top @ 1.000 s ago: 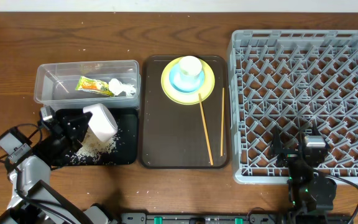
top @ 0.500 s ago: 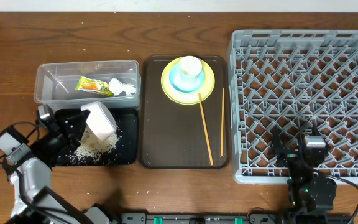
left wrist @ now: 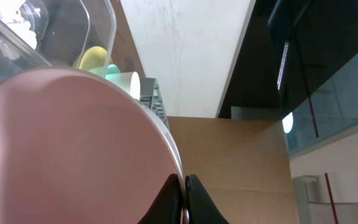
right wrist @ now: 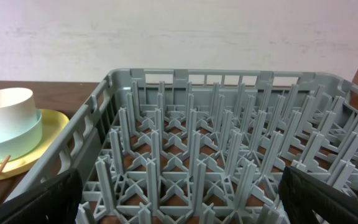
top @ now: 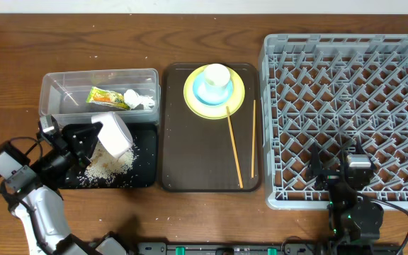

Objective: Sort waste into correct bins and load items into the dishwasher rack
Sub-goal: 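Tilt the plate with the left gripper to dump rice onto the black tray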

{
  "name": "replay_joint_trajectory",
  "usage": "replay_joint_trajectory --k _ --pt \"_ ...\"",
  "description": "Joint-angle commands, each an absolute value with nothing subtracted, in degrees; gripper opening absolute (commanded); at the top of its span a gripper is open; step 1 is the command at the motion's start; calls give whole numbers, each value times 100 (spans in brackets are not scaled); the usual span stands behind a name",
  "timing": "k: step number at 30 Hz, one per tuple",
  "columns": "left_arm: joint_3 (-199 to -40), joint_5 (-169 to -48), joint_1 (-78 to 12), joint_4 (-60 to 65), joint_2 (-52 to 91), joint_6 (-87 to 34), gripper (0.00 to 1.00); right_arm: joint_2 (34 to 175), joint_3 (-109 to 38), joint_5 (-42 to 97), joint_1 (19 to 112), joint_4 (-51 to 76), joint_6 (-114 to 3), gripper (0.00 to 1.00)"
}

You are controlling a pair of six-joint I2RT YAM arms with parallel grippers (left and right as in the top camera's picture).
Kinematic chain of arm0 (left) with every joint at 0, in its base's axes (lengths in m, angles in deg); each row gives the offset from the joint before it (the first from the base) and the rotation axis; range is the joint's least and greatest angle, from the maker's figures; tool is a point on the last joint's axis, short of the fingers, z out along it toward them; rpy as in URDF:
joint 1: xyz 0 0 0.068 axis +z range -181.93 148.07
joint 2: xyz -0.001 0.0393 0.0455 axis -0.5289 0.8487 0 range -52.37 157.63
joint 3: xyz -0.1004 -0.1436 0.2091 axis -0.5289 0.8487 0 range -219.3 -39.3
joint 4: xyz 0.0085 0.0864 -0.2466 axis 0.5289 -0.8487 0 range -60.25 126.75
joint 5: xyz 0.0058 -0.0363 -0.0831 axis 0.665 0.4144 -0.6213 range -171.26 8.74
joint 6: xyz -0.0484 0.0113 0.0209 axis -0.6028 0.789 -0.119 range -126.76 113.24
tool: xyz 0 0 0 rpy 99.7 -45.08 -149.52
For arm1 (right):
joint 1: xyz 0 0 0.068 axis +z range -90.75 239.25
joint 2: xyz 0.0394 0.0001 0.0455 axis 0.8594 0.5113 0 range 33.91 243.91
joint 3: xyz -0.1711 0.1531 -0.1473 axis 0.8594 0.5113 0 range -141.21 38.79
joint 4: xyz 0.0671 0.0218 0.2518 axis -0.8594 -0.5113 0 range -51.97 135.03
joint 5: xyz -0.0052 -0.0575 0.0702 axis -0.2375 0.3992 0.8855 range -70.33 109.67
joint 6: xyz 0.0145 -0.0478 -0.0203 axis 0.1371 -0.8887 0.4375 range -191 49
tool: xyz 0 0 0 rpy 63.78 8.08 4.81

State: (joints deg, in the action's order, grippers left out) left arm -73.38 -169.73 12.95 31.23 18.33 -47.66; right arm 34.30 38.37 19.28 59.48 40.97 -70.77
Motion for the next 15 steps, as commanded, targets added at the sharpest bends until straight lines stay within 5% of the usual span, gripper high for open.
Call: replay_joint_trajectory --k 1,15 --pt "-7360 -17133 1267 3125 1768 -4961 6 3432 3848 1952 5970 4078 -7064 99" --pt "-7448 -16105 -313 3339 1263 -5440 6 3432 3848 1952 5970 4078 -7061 99"
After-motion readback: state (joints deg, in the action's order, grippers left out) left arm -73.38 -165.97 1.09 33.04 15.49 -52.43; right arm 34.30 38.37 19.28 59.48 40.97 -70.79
